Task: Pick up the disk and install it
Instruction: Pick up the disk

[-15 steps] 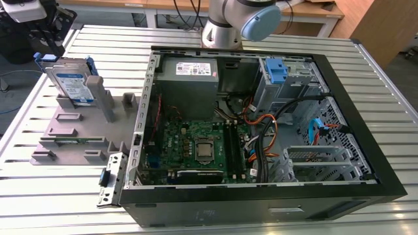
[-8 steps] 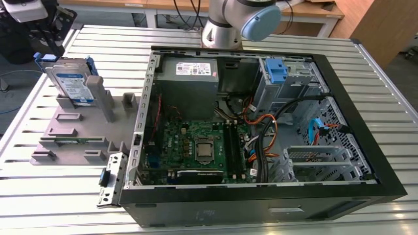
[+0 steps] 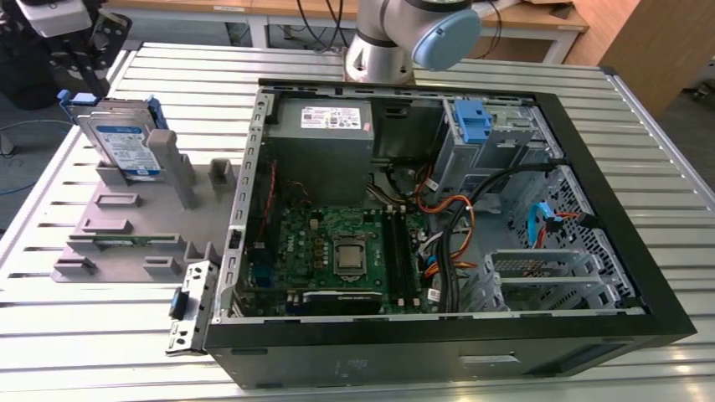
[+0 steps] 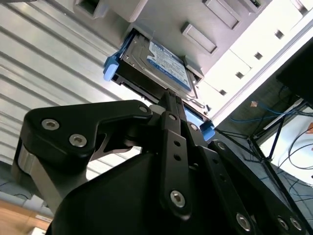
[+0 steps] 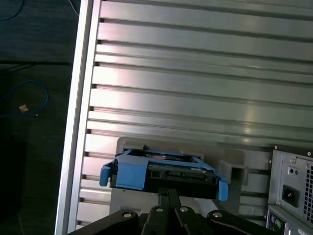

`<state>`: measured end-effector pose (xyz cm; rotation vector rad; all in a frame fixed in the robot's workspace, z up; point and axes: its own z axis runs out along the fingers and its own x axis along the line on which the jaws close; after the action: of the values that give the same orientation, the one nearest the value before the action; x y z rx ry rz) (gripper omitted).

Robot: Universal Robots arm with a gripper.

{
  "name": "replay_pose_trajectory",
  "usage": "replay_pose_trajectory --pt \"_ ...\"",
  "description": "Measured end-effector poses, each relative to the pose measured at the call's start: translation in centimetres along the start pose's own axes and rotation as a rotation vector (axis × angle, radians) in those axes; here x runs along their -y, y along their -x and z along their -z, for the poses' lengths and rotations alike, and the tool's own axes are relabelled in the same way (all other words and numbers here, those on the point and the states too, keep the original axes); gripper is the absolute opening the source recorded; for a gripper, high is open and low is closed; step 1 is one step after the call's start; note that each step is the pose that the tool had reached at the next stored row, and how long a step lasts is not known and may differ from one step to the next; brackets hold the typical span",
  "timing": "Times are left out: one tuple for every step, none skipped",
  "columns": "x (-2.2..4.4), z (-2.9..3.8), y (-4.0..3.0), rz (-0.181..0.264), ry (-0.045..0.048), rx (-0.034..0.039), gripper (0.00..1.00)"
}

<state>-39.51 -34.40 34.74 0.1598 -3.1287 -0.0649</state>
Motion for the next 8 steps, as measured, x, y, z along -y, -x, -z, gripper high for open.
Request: replay_pose_trajectory --pt "0.00 0.00 0.00 0.018 -0.0001 -0.0008 0.11" --pt "0.00 0.00 0.00 0.036 -0.0002 -0.0016 0.11" --pt "0.00 0.00 0.00 0.054 -0.0003 -0.0023 0.11" --pt "0.00 0.00 0.00 0.072 -0.0004 -0.0031 0.11" --pt "0.00 -0.01 0.00 0.090 -0.0005 -0.0038 0.11" --pt "0.00 -0.01 0.00 0.110 -0.0007 -0.0047 0.11" --pt "0.00 -0.01 0.00 0.127 -0.0008 -0.0054 0.11" --pt "0.00 -0.02 0.00 0.146 -0.0009 -0.0061 0.11"
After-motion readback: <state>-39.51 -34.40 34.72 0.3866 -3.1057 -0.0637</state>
